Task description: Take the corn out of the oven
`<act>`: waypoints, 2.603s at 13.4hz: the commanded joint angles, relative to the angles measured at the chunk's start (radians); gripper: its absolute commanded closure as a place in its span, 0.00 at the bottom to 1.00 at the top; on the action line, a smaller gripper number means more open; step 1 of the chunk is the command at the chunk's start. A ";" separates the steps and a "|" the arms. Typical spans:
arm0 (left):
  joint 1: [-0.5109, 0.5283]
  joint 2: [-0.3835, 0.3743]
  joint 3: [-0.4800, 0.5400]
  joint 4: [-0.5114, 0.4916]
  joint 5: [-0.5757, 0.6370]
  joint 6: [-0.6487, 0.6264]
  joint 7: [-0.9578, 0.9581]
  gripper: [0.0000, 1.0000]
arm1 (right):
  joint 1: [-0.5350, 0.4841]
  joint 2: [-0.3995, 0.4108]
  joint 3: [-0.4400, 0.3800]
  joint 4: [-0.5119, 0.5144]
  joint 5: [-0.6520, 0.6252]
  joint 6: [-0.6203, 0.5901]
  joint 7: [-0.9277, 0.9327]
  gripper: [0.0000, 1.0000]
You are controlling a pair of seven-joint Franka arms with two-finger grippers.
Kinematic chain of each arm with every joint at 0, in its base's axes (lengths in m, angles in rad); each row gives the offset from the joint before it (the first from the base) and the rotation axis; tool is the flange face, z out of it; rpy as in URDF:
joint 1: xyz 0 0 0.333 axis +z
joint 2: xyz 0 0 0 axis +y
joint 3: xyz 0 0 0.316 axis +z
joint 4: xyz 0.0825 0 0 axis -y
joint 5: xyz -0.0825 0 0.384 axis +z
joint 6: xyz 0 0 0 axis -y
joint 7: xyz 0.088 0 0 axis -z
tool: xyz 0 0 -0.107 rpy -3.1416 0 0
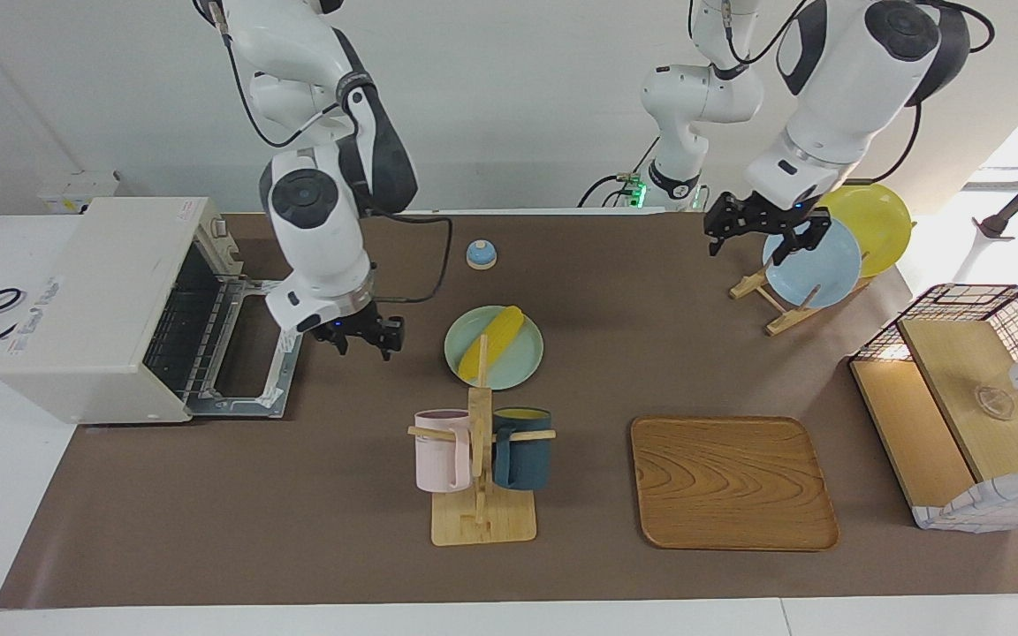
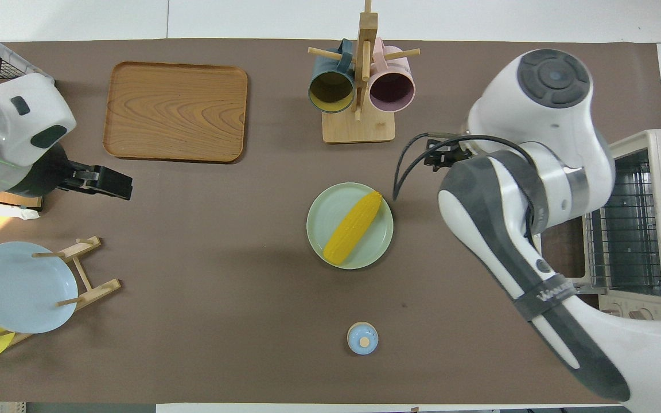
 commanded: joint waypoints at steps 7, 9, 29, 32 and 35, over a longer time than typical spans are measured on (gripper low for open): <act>-0.380 0.134 0.013 -0.144 -0.127 0.407 -0.113 0.00 | -0.154 -0.137 0.016 -0.477 -0.013 0.403 -0.134 1.00; -0.442 0.215 0.013 -0.136 -0.138 0.516 -0.128 0.00 | -0.173 -0.147 0.016 -0.496 -0.013 0.406 -0.143 1.00; -0.523 0.495 0.018 -0.064 -0.112 0.666 -0.166 0.00 | -0.281 -0.186 0.014 -0.217 -0.224 0.013 -0.385 1.00; -0.523 0.493 0.018 -0.064 -0.113 0.655 -0.168 0.44 | -0.324 -0.217 0.014 -0.216 -0.221 -0.011 -0.467 1.00; -0.522 0.493 0.016 -0.050 -0.129 0.623 -0.183 0.95 | -0.349 -0.251 0.013 -0.215 -0.217 -0.045 -0.534 1.00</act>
